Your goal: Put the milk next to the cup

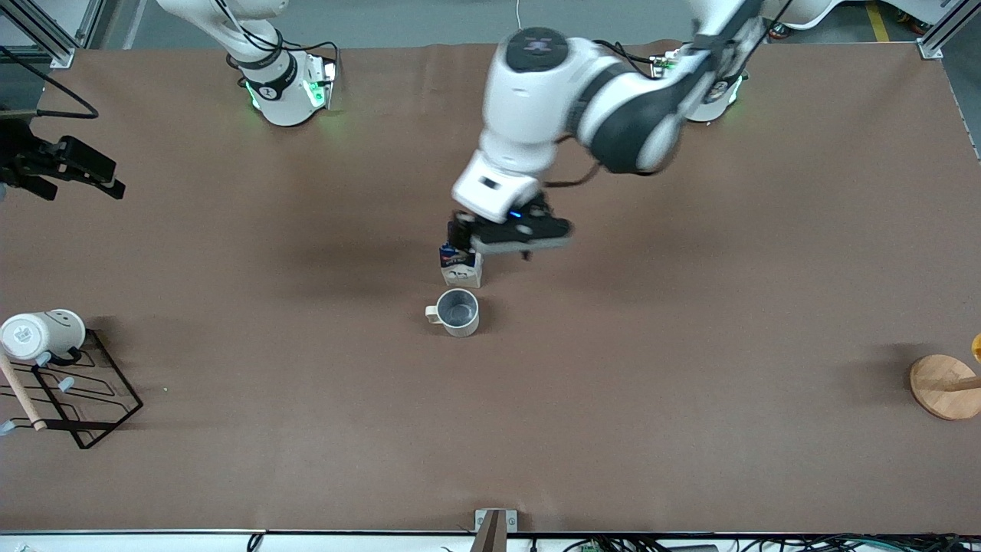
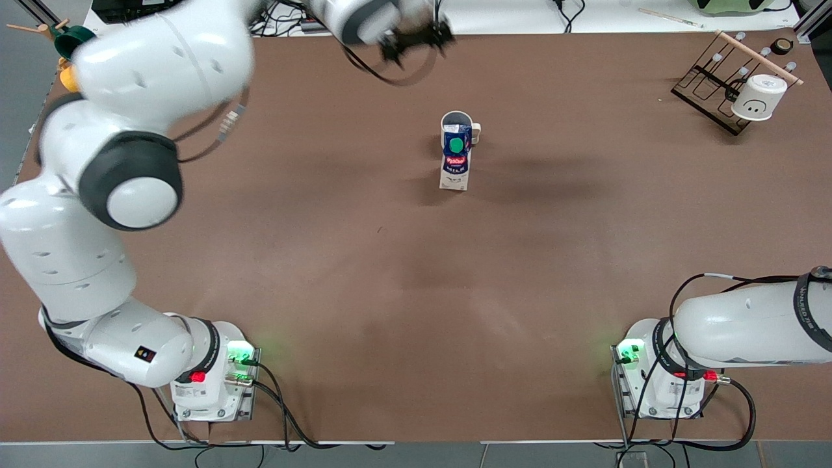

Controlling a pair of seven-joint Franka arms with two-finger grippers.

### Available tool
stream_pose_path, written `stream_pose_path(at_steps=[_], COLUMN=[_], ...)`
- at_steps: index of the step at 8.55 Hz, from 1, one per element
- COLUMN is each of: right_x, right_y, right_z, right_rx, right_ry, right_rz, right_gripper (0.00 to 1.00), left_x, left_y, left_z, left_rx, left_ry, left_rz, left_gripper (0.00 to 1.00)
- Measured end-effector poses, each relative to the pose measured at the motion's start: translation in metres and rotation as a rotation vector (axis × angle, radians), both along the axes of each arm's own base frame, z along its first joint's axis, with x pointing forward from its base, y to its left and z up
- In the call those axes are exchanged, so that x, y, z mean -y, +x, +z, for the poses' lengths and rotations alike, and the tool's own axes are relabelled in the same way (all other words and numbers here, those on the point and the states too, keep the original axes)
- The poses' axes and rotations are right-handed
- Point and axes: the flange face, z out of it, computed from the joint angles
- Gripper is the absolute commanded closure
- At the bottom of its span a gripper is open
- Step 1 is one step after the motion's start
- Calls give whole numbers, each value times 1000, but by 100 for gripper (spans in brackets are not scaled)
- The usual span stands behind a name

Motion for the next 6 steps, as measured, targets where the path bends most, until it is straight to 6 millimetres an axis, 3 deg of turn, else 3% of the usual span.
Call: stream_pose_path(at_steps=[1, 2, 6], right_x=[0, 0, 1], right_y=[0, 0, 0], right_z=[0, 0, 0], right_rx=[1, 1, -1], right_ry=[0, -1, -2], right_rz=[0, 1, -1], right_gripper=[0, 0, 0], left_x=[-58, -98, -213], left_y=[32, 45, 56], left_z=[20, 30, 71], left_rx=[14, -1, -111], left_ry=[16, 53, 165], left_rz=[77, 120, 10], left_gripper=[0, 0, 0])
